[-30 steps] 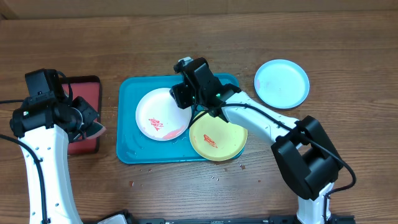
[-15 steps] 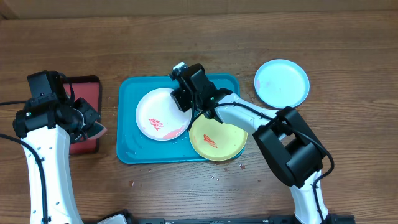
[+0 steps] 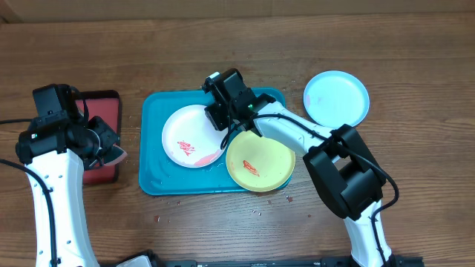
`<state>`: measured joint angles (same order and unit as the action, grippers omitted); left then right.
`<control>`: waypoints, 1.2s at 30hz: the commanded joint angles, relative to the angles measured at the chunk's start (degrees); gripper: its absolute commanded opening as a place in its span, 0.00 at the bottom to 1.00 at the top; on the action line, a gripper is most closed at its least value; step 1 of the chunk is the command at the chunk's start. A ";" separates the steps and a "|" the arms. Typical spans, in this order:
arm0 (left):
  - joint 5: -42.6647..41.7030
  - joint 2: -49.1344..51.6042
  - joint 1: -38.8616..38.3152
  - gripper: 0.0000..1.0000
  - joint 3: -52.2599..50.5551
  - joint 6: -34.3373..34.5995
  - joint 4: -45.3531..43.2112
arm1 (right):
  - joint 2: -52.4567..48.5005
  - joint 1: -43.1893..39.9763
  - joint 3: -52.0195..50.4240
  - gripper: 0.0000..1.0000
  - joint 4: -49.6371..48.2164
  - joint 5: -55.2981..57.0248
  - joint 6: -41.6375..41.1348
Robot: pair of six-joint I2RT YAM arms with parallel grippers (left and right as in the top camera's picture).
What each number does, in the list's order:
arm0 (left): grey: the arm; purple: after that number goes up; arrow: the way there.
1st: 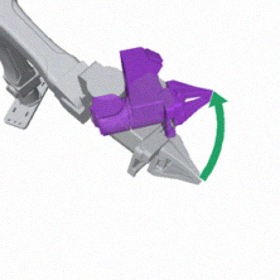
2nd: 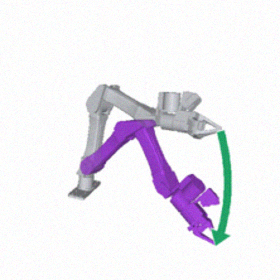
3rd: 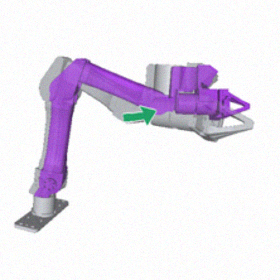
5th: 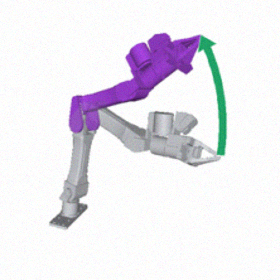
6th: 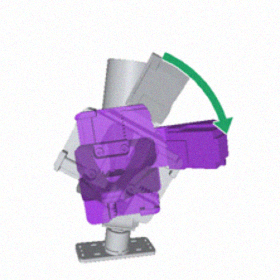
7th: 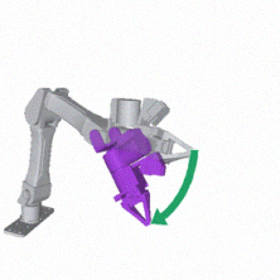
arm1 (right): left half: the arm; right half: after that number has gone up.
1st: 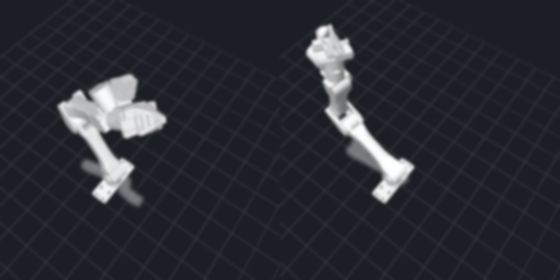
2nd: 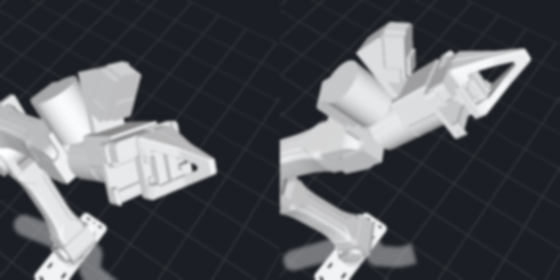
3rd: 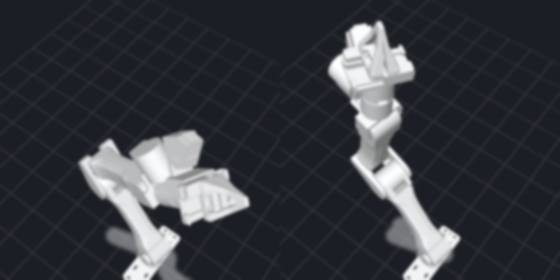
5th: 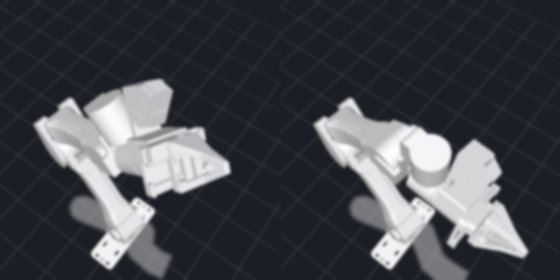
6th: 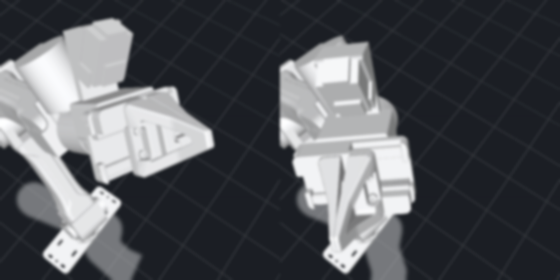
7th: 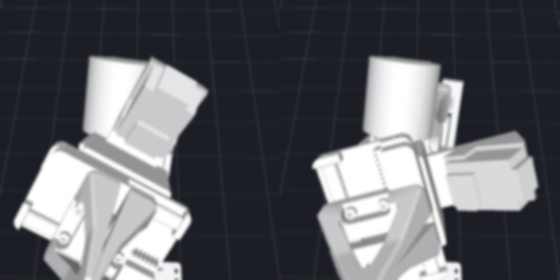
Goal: Clean dirty plates on tray and stack at the side
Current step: 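Grip the white plate rim with the right gripper and hold it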
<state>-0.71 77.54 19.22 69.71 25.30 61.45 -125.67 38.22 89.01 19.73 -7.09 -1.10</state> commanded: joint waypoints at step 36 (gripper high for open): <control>-0.90 -0.02 -0.17 0.04 -0.37 -0.92 -0.09 | -6.60 -0.31 13.55 0.63 11.56 -4.33 9.09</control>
<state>-0.93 77.54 19.22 69.67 25.28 61.65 -131.76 37.41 104.20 31.46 -11.60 5.02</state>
